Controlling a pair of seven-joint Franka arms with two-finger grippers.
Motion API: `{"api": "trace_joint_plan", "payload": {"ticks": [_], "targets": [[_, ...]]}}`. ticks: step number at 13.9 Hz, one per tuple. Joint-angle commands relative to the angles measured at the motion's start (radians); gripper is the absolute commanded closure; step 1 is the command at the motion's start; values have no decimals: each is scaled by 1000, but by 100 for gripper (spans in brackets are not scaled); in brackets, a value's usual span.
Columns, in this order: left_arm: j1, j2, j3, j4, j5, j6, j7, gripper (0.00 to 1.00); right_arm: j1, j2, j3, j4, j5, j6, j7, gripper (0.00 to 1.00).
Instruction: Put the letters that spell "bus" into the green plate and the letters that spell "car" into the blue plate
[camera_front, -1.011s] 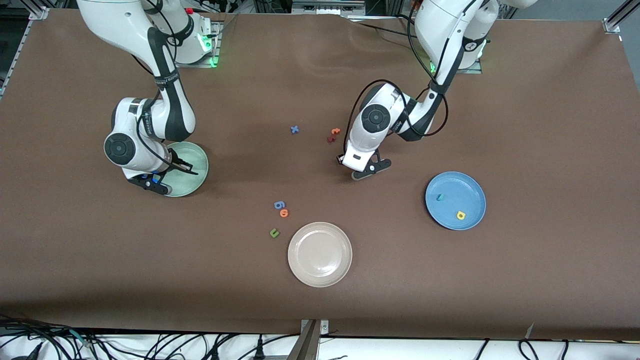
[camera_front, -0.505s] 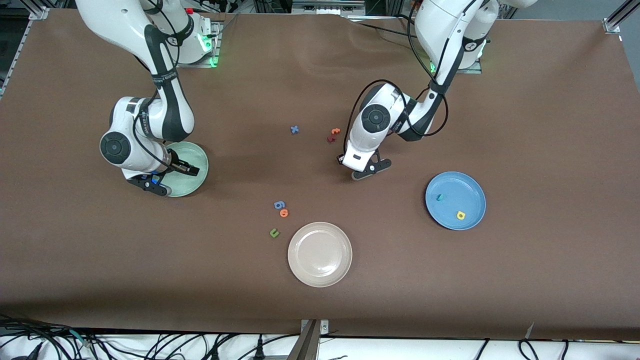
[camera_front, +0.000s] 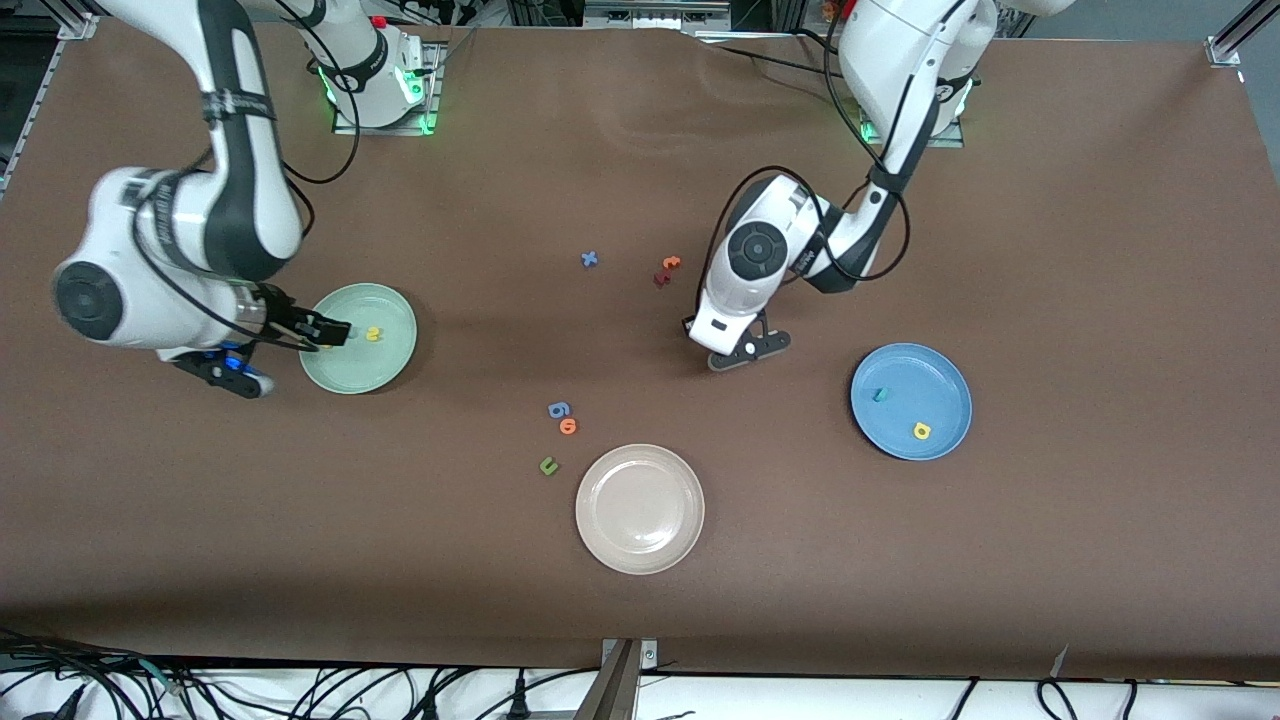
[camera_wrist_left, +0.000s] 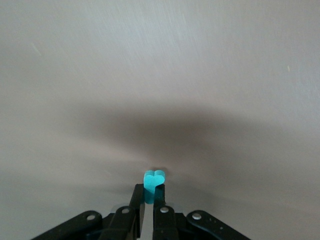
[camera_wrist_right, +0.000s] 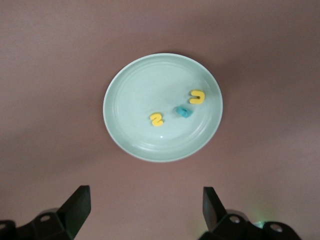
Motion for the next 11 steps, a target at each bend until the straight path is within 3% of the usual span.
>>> {"api": "trace_joint_plan", "payload": {"ticks": [1, 3, 5, 8, 11], "targets": [[78, -55, -4, 31, 100, -117, 212, 100, 2, 11, -58, 184, 10, -185, -17, 1], [131, -90, -6, 17, 184, -142, 313, 100, -1, 11, -92, 289, 10, -233, -25, 1], [203, -118, -6, -2, 191, -142, 447, 100, -2, 9, -121, 352, 5, -276, -121, 1], [325, -141, -14, -31, 191, -109, 634, 100, -1, 5, -166, 362, 10, -317, -276, 0], [402, -146, -18, -45, 188, -81, 706, 100, 36, 12, -163, 362, -7, -307, -220, 1]]}}
